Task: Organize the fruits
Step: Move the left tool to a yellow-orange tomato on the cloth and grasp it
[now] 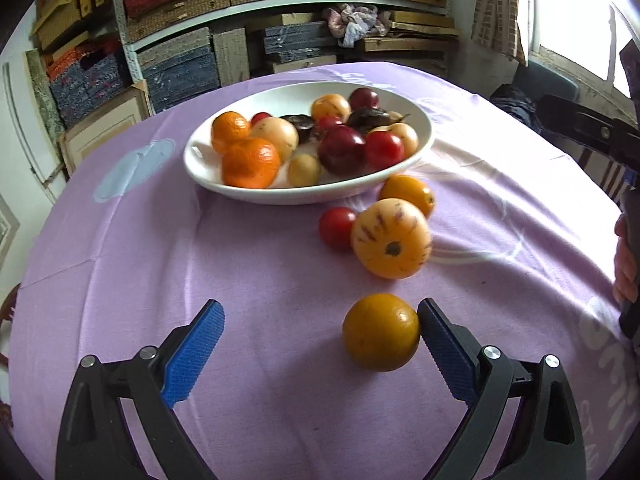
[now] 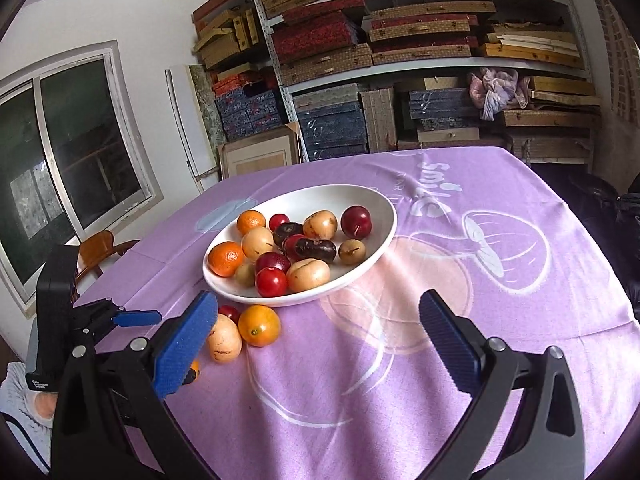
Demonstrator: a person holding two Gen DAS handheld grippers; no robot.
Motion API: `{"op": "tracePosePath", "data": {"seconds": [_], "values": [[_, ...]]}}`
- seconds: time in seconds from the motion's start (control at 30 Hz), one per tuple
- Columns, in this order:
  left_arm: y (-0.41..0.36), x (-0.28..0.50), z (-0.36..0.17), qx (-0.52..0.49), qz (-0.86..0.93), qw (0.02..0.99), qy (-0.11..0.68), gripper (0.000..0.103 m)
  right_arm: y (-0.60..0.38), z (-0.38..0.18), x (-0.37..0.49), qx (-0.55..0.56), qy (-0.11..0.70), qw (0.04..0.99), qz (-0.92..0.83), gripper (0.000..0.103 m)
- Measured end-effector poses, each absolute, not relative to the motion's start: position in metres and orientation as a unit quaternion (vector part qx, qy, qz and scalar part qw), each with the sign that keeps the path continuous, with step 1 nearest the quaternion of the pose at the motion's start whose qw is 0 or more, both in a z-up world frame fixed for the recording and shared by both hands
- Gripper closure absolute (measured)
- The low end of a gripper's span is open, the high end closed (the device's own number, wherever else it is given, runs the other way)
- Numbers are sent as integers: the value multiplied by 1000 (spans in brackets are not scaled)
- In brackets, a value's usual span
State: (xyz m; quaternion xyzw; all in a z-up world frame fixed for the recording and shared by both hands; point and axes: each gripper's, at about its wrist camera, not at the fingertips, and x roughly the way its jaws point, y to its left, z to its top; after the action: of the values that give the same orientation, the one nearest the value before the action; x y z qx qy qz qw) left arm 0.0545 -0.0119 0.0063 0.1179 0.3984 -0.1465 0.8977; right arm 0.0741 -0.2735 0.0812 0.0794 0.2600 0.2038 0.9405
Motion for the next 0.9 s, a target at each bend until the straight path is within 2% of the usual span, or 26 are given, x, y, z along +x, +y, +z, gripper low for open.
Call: {"op": "tracePosePath", "data": {"seconds": [0.13, 0.2, 0.27, 0.33, 0.43, 0.47, 0.53, 0.67, 0.7, 0.73, 0.77, 0.9], "values": [[7, 61, 7, 96, -140, 899, 404, 7, -269, 82, 74, 74, 260, 940, 207, 4], [12, 61, 8, 85, -150, 896, 408, 20, -269, 81, 74, 74, 261, 940, 208, 4], [8, 59, 5, 89, -162, 891, 415, 40, -269, 81, 74, 74, 261, 940, 208, 4], [2, 54, 0, 104, -174, 884, 421, 51, -268, 81, 74, 73, 262, 939, 210, 4], [0, 50, 1, 106, -181, 885, 416, 55, -265, 80, 75, 69, 263, 939, 212, 4], [2, 50, 0, 101, -183, 883, 420, 61, -264, 80, 75, 68, 264, 938, 213, 4], [5, 48, 0, 94, -187, 882, 422, 64, -262, 79, 75, 64, 266, 937, 216, 4], [13, 45, 0, 91, -182, 882, 424, 62, -254, 75, 75, 53, 273, 933, 229, 4], [15, 43, 1, 90, -190, 879, 427, 58, -251, 74, 75, 49, 274, 932, 232, 4], [16, 41, 0, 90, -194, 877, 430, 44, -249, 73, 75, 44, 276, 931, 234, 4], [18, 38, 0, 93, -192, 876, 432, 36, -245, 72, 75, 38, 278, 930, 237, 4], [26, 29, -1, 91, -189, 880, 425, 36, -234, 66, 75, 17, 286, 926, 244, 4]]}}
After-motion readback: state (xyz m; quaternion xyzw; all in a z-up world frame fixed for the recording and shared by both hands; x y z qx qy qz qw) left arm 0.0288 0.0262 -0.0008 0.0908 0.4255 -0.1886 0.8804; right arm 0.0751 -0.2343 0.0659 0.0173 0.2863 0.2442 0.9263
